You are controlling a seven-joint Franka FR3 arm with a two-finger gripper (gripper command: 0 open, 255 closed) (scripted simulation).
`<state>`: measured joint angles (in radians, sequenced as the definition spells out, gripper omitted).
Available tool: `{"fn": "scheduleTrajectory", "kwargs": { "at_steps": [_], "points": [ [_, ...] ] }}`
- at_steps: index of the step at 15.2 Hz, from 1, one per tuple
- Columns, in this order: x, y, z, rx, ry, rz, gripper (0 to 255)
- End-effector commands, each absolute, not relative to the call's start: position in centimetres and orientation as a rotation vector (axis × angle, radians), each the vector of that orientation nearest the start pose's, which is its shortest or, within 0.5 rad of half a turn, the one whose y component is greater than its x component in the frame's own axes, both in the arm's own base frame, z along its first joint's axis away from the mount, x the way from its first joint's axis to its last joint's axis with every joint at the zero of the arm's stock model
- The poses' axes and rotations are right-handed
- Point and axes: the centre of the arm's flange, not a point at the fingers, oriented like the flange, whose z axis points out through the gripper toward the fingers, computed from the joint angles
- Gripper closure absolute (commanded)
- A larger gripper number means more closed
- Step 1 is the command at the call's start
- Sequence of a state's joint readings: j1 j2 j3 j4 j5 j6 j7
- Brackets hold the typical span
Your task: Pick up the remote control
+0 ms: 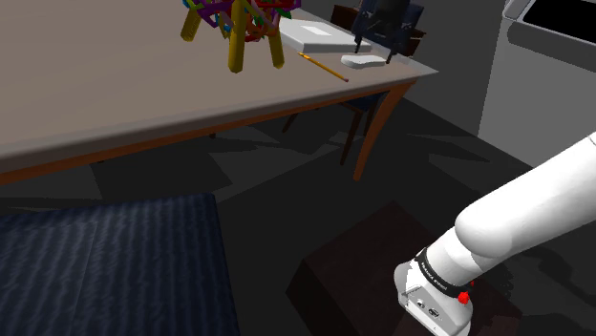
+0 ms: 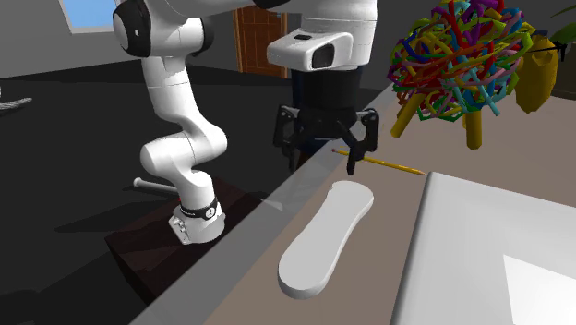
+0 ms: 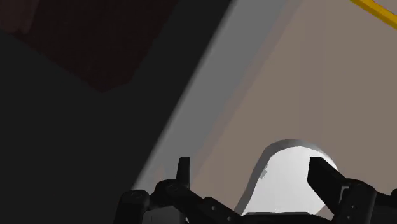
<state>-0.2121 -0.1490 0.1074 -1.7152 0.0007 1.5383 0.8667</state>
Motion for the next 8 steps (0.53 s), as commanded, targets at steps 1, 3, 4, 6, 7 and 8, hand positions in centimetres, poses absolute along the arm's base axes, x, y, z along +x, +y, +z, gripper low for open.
{"fn": "scheduleTrajectory", "kwargs": {
  "at_steps": [1, 3, 4, 6, 7, 8],
  "points": [
    [51.9, -6.6, 63.4, -2.698, 1.635, 0.022, 0],
    [53.4, -8.6, 63.8, -2.594, 1.774, 0.011, 0],
    [54.1, -9.7, 64.0, -2.539, 1.842, 0.005, 0],
    [55.3, -12.0, 64.4, -2.425, 1.972, -0.006, 0],
    [55.4, -12.5, 64.5, -2.402, 1.995, -0.008, 0],
    [55.4, -12.5, 64.0, -2.402, 1.995, -0.008, 0]
  ]
}}
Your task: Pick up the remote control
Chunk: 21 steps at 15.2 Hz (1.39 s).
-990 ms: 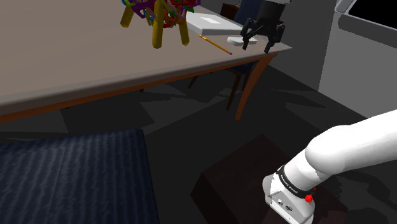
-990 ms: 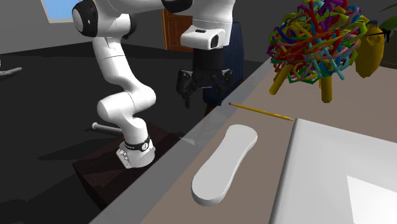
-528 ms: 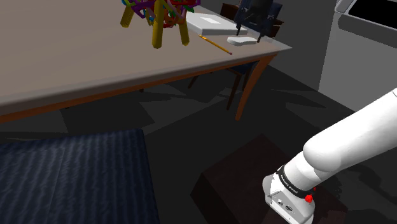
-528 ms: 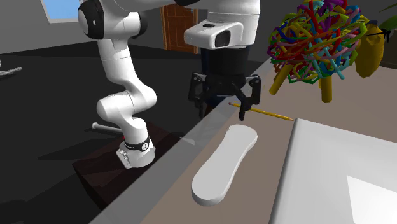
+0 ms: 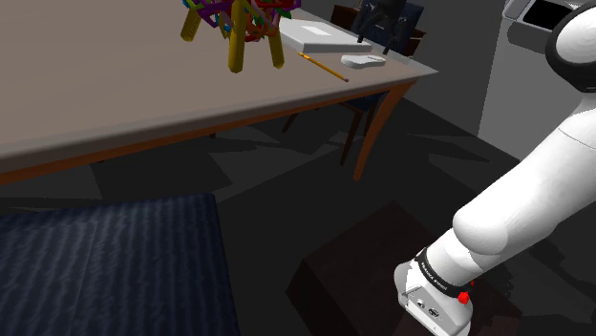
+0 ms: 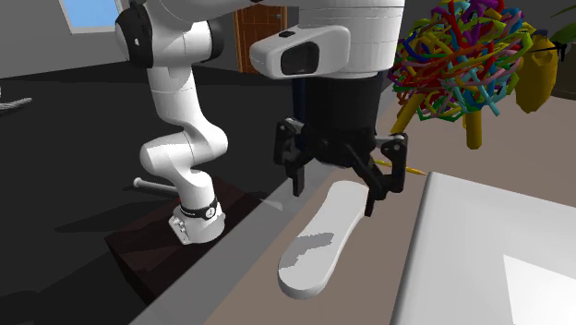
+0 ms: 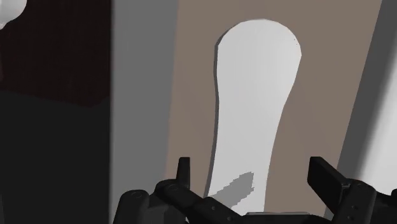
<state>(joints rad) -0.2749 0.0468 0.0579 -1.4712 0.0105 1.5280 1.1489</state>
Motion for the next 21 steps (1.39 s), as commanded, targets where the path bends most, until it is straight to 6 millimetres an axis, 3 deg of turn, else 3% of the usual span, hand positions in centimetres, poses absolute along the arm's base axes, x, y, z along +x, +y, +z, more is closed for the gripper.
{"fn": "scheduleTrajectory", "kwargs": {
  "at_steps": [1, 6, 8, 9, 18, 21],
  "points": [
    [55.4, -12.5, 63.4, -2.402, 1.996, -0.008, 0],
    [55.4, -12.5, 60.5, -2.402, 1.995, -0.008, 0],
    [55.4, -12.5, 60.5, -2.402, 1.995, -0.008, 0],
    [55.4, -12.5, 60.5, -2.402, 1.996, -0.008, 255],
    [55.4, -12.5, 60.5, -2.402, 1.995, -0.008, 255],
    [55.4, -12.5, 62.1, -2.402, 1.995, -0.008, 255]
  ]
}}
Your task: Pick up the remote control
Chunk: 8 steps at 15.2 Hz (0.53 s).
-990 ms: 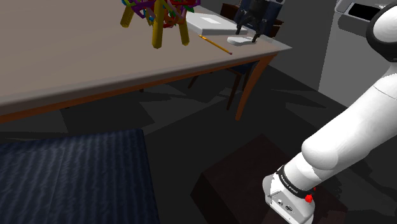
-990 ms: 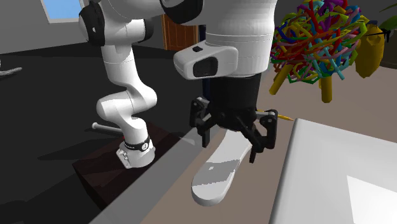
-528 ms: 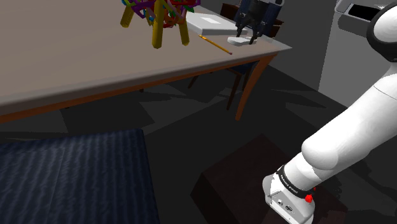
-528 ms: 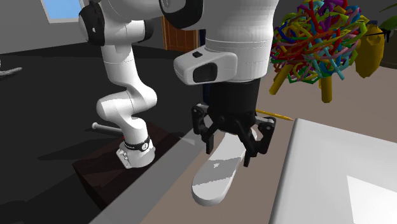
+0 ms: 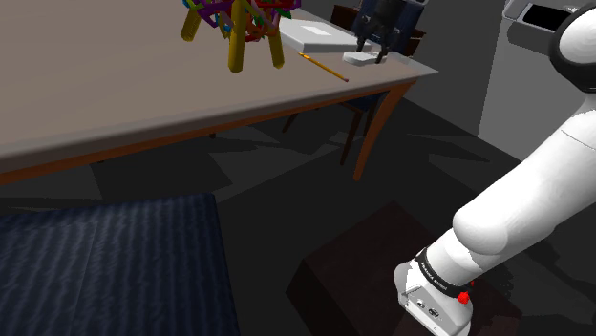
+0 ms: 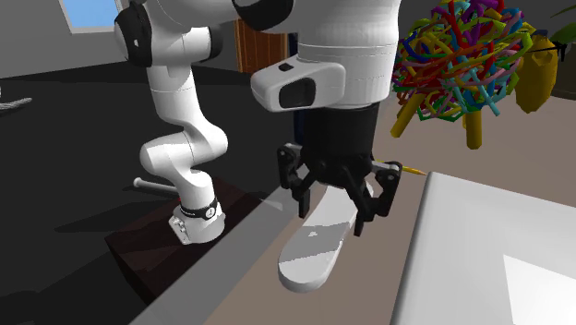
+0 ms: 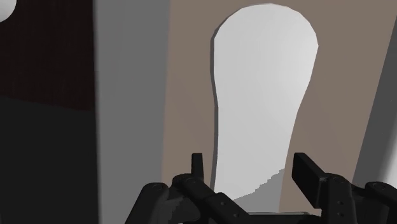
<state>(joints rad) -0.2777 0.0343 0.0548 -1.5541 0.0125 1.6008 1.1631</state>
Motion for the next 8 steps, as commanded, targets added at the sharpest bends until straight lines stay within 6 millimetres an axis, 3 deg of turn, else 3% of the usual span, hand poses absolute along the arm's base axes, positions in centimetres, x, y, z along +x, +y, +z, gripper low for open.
{"fn": "scheduleTrajectory", "kwargs": {
  "at_steps": [1, 8],
  "points": [
    [55.4, -12.5, 62.6, -2.402, 1.995, -0.008, 255],
    [55.4, -12.5, 66.3, -2.402, 1.995, -0.008, 255]
  ]
}}
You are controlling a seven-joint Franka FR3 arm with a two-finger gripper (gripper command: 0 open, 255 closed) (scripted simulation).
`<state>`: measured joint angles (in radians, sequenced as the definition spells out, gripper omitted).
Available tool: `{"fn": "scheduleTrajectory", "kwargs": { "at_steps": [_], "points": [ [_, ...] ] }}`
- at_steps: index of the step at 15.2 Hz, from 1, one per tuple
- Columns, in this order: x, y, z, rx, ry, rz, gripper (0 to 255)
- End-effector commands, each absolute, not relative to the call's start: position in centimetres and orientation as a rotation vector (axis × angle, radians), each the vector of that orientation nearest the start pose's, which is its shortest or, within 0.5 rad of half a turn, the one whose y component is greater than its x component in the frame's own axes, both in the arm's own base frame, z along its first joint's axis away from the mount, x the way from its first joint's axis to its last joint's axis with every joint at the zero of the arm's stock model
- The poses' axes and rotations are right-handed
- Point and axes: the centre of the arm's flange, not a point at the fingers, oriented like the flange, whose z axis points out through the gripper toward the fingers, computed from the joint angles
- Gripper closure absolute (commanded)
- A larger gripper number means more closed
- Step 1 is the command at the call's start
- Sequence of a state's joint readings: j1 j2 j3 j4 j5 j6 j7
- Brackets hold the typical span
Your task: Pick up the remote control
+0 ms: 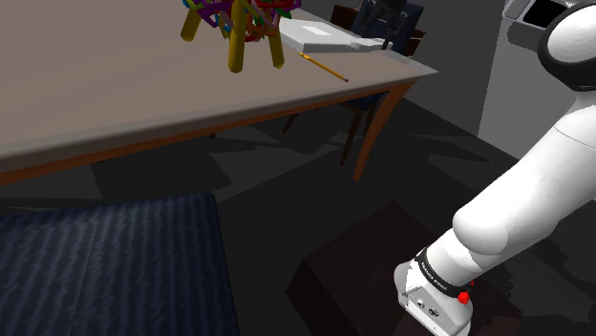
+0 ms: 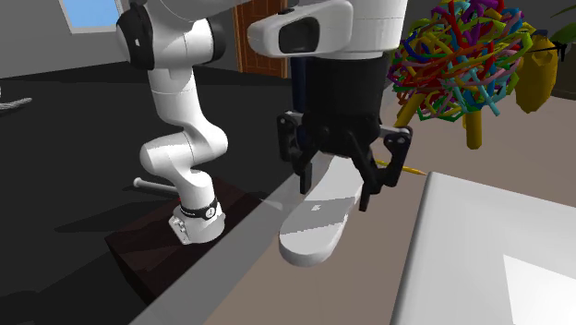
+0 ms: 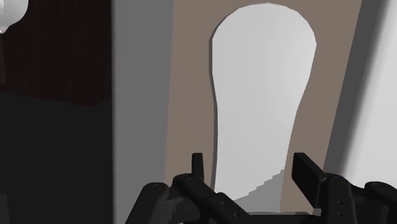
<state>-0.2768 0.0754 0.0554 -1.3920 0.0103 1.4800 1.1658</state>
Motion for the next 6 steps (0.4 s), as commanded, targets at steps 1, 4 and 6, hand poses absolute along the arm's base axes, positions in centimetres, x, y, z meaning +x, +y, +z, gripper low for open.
{"fn": "scheduleTrajectory", "kwargs": {
  "at_steps": [1, 4, 6],
  "points": [
    [55.4, -12.5, 66.8, -2.402, 1.995, -0.008, 255],
    [55.4, -12.5, 68.4, -2.402, 1.995, -0.008, 255],
    [55.4, -12.5, 68.5, -2.402, 1.995, -0.008, 255]
  ]
}}
